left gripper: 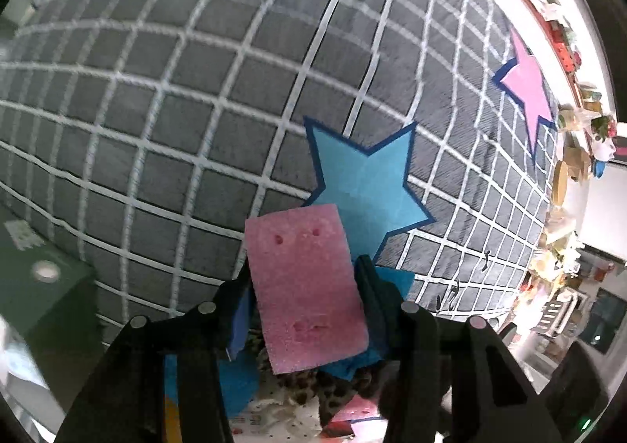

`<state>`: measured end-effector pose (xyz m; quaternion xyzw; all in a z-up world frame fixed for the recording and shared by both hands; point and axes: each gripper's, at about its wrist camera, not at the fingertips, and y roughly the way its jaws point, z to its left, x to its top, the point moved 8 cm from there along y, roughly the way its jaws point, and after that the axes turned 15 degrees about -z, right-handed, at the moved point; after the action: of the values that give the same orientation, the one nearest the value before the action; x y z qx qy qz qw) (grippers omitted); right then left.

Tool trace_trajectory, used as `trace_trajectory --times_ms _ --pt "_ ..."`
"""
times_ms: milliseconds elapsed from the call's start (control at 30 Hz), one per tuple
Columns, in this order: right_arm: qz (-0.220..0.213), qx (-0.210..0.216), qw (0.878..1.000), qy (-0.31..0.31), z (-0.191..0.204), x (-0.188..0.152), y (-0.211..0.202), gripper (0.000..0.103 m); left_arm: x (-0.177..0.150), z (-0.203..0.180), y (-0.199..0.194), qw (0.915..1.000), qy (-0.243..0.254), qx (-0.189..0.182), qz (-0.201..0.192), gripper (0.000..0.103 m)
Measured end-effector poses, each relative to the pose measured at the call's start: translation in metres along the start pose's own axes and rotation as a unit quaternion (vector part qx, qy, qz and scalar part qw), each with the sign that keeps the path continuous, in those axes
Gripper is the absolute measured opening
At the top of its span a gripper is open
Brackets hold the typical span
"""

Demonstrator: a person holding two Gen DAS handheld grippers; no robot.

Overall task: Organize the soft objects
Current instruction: 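Grasp the pink foam sponge with left tool while right tool grasps the striped knit hat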

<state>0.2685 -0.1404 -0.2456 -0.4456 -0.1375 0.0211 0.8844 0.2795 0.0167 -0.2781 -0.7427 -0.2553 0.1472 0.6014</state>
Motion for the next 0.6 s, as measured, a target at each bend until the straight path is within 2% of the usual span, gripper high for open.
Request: trace_trajectory --times_ms 200,300,433,500,533,600 --pt "-0.025 -0.007 0.999 0.026 -0.012 0.016 -0.027 0.049 0.001 -0.013 -0.03 0.9964 0.059 0.019 -0.058 0.052" --pt "-0.03 -0.01 0.999 0.036 -0.015 0.011 -0.036 0.049 -0.008 -0.023 -0.04 0.9927 0.088 0.022 -0.079 0.052" --pt "-0.029 -0.052 0.998 0.033 -0.031 0.009 -0.035 0.05 -0.019 -0.032 -0.055 0.9892 0.112 0.018 -0.094 0.052" --pt "-0.025 -0.072 0.997 0.021 -0.037 0.011 -0.03 0.061 -0.024 -0.035 -0.06 0.9889 0.114 0.013 -0.094 0.053" --pt "-0.022 -0.085 0.996 0.013 -0.041 0.012 -0.027 0.07 -0.027 -0.035 -0.063 0.9888 0.115 0.011 -0.093 0.053" --pt "-0.015 -0.104 0.994 0.001 -0.048 0.015 -0.021 0.072 -0.032 -0.035 -0.067 0.9881 0.121 0.012 -0.094 0.053"
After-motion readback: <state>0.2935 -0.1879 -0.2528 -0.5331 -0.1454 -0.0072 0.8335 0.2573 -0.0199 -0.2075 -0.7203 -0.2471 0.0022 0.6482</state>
